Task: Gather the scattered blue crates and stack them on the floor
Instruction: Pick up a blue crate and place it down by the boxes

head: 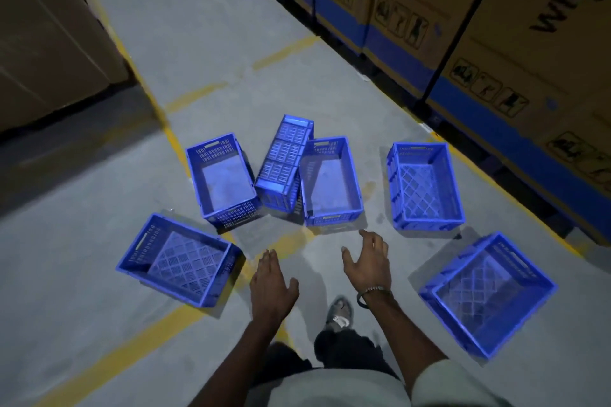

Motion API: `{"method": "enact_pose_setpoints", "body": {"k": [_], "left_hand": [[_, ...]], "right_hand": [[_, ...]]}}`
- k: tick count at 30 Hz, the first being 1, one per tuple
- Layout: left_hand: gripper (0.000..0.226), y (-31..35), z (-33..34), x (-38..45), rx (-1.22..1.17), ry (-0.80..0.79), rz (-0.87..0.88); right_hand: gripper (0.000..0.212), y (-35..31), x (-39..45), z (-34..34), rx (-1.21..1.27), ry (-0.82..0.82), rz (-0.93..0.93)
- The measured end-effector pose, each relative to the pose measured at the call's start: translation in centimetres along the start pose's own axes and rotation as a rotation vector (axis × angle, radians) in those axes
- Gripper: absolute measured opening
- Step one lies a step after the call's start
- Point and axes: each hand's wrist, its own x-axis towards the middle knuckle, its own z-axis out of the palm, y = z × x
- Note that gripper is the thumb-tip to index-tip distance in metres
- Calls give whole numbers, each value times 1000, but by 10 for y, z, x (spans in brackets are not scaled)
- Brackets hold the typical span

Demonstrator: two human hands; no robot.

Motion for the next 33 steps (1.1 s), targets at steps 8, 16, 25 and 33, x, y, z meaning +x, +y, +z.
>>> {"method": "enact_pose_setpoints", "body": {"k": [8,16,25,33], "left_hand": [[83,41,-30,116,-92,51,-118],[91,13,-14,259,-180,-61,-260],[100,0,-55,380,-377,-39,-374],[94,5,-42,466,-320,2,-499]], "right_hand": [[75,-41,121,19,-115,-180,-42],[80,-69,233,55,-264,-377,-29],[82,-132,392,54,-296,-408,-81],[70,-147,512,78,-353,-488,-181]]}}
